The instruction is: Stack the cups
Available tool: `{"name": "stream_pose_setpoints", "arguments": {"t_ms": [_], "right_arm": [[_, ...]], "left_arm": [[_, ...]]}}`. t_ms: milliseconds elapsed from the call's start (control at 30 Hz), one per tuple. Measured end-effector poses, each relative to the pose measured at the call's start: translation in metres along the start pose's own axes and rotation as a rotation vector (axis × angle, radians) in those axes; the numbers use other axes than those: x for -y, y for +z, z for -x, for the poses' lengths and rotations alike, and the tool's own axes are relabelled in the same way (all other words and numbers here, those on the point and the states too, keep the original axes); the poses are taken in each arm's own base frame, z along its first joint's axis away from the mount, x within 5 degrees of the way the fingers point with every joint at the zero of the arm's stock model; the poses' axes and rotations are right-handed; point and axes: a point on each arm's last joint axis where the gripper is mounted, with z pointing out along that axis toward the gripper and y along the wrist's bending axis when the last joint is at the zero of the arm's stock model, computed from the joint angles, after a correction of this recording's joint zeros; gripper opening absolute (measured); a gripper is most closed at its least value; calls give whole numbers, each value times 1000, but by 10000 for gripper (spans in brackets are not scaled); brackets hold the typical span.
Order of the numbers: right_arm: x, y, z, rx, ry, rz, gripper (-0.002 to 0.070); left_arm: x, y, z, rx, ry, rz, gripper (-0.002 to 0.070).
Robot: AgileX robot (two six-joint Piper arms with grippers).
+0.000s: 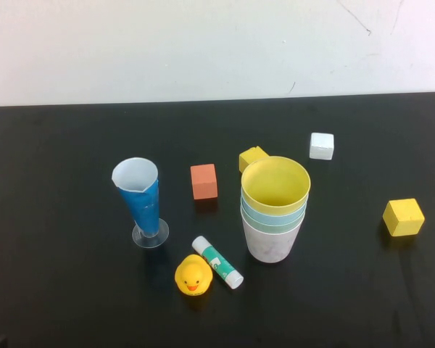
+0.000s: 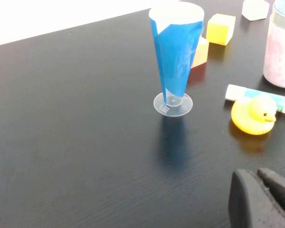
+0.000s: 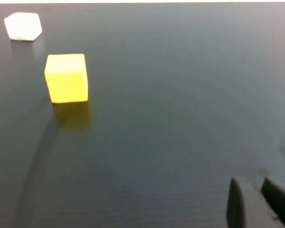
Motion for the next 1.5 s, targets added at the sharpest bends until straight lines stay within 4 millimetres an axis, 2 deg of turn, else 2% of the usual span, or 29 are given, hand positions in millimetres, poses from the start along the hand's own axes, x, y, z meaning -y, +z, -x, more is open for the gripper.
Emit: {"name": "stream_pose_setpoints", "arguments": {"t_ms": [733,900,1033,1333,1500], "right_arm": [[0,0,0,0,3,-1,64],[0,0,0,0,3,-1,64],[0,0,0,0,3,-1,64],[0,0,0,0,1,-2,64],[0,0,0,0,1,-2,64]], "left_arm": [[0,0,-1,-3,-3,-1,-1],[1,8,-15,-19,-6,1,-1],[1,21,-31,16,-91,29,-1],[-15,38,-62,153,-250,286,-1],[-23,35,-63,181,-282,409,-1]]}}
